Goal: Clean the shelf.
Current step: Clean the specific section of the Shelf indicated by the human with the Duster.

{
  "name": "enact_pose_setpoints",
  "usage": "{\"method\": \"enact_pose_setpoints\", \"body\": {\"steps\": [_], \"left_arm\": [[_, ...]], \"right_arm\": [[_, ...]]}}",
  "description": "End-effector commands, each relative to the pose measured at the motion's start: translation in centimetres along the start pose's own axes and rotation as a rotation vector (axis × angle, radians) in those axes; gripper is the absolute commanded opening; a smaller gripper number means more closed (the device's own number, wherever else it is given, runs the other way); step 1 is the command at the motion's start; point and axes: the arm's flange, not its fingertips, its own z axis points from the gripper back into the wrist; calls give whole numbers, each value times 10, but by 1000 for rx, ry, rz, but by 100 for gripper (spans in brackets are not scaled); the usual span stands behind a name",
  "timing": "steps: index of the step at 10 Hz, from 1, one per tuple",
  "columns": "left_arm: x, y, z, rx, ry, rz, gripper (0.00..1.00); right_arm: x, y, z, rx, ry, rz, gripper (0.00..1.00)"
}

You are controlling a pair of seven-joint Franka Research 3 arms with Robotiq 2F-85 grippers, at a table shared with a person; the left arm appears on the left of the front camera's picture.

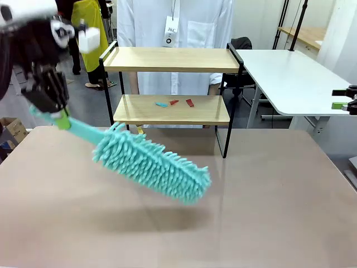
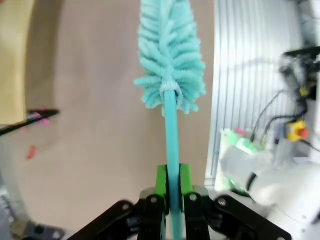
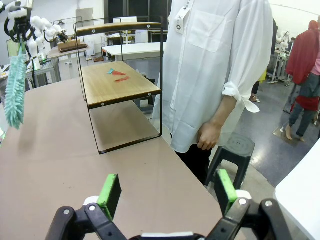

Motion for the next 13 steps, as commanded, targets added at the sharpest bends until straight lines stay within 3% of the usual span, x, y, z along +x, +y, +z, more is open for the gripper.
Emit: {"method": "enact_pose_setpoints", "body": {"steps": [1, 5, 6, 13], "left_arm": [[-24, -9, -15, 46, 43, 29, 13], [-49, -8, -23, 88, -28, 122, 13], [-38, -8, -28, 19, 27, 65, 13], [-38, -8, -28, 19, 27, 65, 13]], "right_arm": [[7, 1, -2, -9, 25, -12, 100], [7, 1, -2, -9, 25, -12, 100], [7, 1, -2, -9, 25, -12, 100], [7, 1, -2, -9, 25, -12, 100]]}}
